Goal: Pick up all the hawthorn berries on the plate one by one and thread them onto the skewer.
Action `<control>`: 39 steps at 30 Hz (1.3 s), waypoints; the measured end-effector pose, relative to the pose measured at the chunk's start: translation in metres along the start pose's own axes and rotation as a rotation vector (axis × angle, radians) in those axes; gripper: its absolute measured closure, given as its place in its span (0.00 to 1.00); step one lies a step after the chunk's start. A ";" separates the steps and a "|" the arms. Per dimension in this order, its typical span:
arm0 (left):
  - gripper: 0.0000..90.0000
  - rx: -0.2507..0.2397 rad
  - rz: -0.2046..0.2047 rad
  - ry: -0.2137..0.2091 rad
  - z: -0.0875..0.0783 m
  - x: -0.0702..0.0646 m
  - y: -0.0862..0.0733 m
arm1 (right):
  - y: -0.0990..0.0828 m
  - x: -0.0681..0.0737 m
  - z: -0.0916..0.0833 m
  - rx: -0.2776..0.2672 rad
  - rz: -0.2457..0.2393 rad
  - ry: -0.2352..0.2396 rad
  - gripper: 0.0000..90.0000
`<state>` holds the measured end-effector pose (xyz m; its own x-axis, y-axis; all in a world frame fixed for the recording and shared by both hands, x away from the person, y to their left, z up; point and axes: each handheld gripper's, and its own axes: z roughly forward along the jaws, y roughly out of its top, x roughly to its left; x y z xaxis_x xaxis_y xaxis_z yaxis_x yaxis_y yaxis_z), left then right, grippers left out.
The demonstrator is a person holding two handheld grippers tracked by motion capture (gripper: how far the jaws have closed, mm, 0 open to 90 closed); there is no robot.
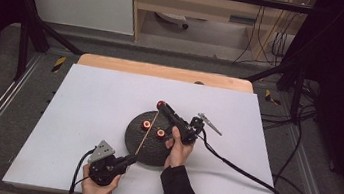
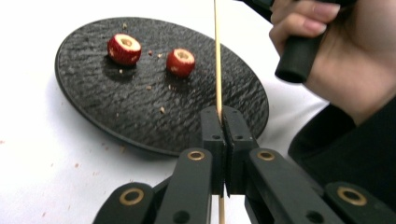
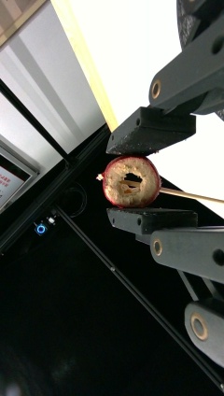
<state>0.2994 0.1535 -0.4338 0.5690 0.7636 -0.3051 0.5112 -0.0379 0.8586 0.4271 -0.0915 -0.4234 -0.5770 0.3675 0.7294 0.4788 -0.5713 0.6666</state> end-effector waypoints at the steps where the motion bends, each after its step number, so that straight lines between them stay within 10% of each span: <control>1: 0.99 -0.012 -0.002 0.005 0.002 -0.002 0.003 | 0.000 0.000 0.000 0.003 0.003 0.002 0.70; 21: 0.99 0.007 0.001 0.030 0.033 0.006 0.044 | -0.022 0.004 -0.007 0.123 -0.029 -0.006 0.70; 39: 0.99 0.030 0.044 0.021 0.038 0.011 0.047 | -0.036 0.008 -0.013 0.208 -0.076 -0.030 0.70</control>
<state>0.3543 0.1359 -0.4121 0.5783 0.7739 -0.2583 0.5050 -0.0909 0.8583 0.3962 -0.0777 -0.4434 -0.5982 0.4266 0.6783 0.5628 -0.3789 0.7347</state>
